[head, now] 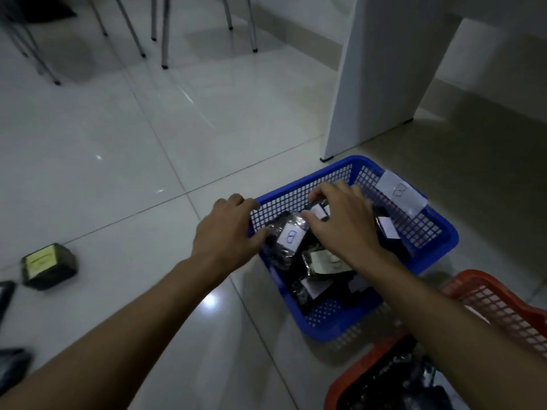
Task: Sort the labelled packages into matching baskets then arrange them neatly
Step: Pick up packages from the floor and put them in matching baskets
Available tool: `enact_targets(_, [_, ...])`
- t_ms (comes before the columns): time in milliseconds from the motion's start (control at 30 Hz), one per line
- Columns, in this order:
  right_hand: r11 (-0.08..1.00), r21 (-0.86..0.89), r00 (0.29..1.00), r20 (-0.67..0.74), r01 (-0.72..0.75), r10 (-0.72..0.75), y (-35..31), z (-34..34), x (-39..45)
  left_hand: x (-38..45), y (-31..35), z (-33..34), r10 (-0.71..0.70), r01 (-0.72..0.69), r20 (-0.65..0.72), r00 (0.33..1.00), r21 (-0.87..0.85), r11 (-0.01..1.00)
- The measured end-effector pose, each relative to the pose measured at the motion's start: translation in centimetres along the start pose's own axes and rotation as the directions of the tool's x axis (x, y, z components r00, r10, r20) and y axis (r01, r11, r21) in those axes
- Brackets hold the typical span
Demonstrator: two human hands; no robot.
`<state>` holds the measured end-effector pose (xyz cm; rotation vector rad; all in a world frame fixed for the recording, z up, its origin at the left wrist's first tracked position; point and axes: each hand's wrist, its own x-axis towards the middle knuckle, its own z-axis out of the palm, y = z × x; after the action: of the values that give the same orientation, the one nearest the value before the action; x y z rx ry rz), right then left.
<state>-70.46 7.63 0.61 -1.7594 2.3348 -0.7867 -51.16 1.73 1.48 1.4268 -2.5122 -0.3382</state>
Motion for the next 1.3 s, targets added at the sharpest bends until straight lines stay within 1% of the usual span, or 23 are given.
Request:
enact_targets(133, [0.985, 0.038, 0.985, 0.039, 0.169, -0.17, -6.1, 2.6, -1.0, -4.0, -4.3, -2.4, -0.084, 0.088, -0.048, 0.995, 0.073, 0.993])
enact_targets(200, [0.967, 0.058, 0.962, 0.1, 0.249, -0.253, -9.1, 4.0, -1.8, -6.1, -6.8, -3.7, -0.145, 0.151, -0.065, 0.987, 0.086, 0.985])
enact_targets(400, [0.89, 0.083, 0.863, 0.22, 0.448, -0.455, -17.1, 8.3, -4.6, -14.6, -14.6, -7.0, -0.331, 0.342, -0.106, 0.938, 0.115, 0.933])
enact_targets(567, [0.805, 0.157, 0.754, 0.285, 0.572, -0.591, -24.4, 12.3, -7.3, -22.9, -20.3, -9.9, -0.483, 0.499, -0.127, 0.866, 0.163, 0.851])
enact_targets(633, [0.783, 0.2, 0.715, 0.323, 0.589, -0.621, -27.0, 14.0, -8.9, -26.1, -22.0, -10.8, -0.537, 0.554, -0.143, 0.832, 0.159, 0.817])
enact_targets(733, [0.744, 0.265, 0.636, 0.394, 0.613, -0.664, -30.5, 16.7, -11.7, -30.8, -24.3, -11.3, -0.615, 0.633, -0.149, 0.774, 0.165, 0.756])
enact_targets(833, [0.717, 0.251, 0.573, 0.457, 0.65, -0.68, -32.8, 18.6, -13.5, -34.4, -25.6, -10.9, -0.683, 0.699, -0.152, 0.715, 0.161, 0.697])
enact_targets(967, [0.708, 0.207, 0.558, 0.485, 0.675, -0.674, -33.4, 19.9, -13.7, -36.0, -26.0, -9.5, -0.716, 0.723, -0.105, 0.69, 0.15, 0.674])
enact_targets(1000, [0.709, 0.209, 0.55, 0.499, 0.673, -0.669, -33.9, 20.5, -14.3, -36.5, -26.3, -9.4, -0.733, 0.737, -0.094, 0.674, 0.149, 0.659])
enact_targets(1100, [0.713, 0.228, 0.546, 0.505, 0.663, -0.669, -34.3, 21.9, -15.3, -36.1, -27.3, -8.7, -0.751, 0.754, -0.075, 0.656, 0.118, 0.647])
enact_targets(1300, [0.724, 0.251, 0.561, 0.49, 0.643, -0.668, -35.3, 24.3, -16.2, -34.7, -29.1, -7.5, -0.737, 0.736, -0.034, 0.675, 0.114, 0.668])
